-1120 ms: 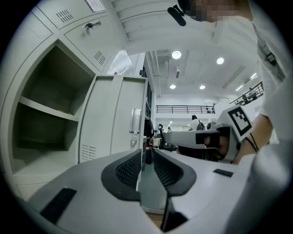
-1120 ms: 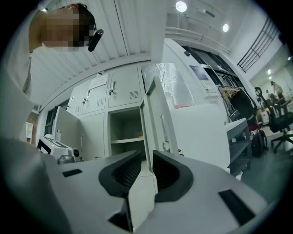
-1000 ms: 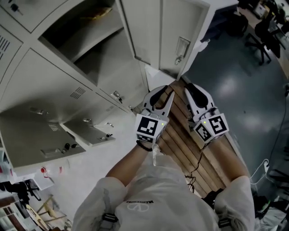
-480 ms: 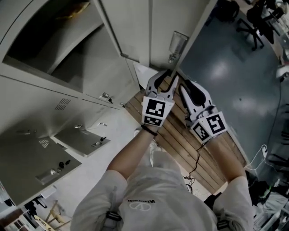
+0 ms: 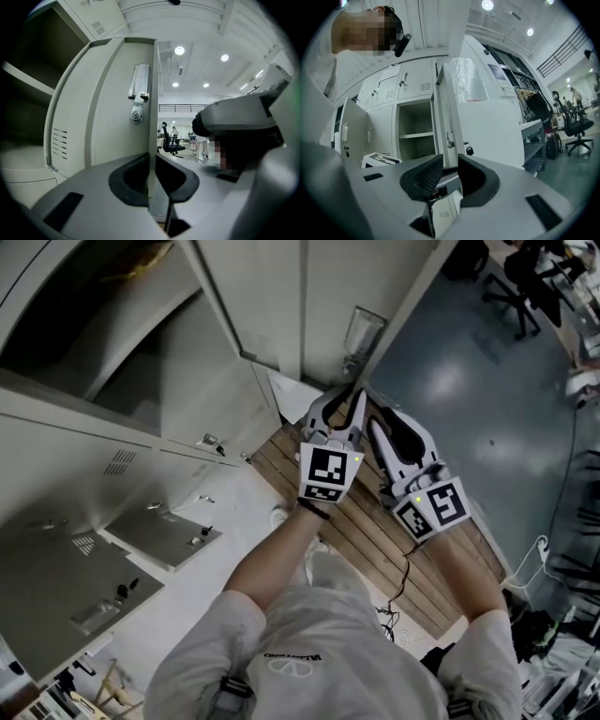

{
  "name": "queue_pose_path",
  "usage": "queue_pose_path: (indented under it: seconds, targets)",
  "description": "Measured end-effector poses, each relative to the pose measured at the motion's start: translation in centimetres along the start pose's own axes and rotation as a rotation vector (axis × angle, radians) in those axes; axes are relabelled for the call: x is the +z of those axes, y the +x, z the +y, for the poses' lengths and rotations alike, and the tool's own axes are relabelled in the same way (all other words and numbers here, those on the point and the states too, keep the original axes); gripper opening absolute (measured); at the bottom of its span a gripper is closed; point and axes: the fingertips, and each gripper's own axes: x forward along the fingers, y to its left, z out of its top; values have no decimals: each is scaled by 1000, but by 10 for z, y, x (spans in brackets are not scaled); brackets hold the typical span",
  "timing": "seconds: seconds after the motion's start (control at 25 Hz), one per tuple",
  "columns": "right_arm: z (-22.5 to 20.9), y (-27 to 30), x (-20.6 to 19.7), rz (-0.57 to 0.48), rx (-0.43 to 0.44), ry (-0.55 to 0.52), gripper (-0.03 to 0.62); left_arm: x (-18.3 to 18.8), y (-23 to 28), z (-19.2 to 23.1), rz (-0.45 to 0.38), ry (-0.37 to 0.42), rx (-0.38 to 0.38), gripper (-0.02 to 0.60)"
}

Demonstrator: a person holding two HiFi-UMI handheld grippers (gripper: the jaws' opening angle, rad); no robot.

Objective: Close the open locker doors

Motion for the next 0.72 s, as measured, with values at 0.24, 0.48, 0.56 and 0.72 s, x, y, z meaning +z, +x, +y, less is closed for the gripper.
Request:
queue_pose_path:
  seconds: [0.24, 0.48, 0.56, 0.72]
  targets:
    - [36, -7, 30, -37, 144, -43, 130, -1, -60, 1, -70, -46, -48, 46]
    - [80, 14, 53, -49, 344, -71, 175, 2, -120, 16, -94, -49, -76, 57]
    - [96, 25, 56, -44, 406, -70, 181, 3, -135, 21, -94, -38, -89, 60]
    - [136, 44, 60, -43, 524, -94, 196, 2, -161, 35, -92, -29, -85, 64]
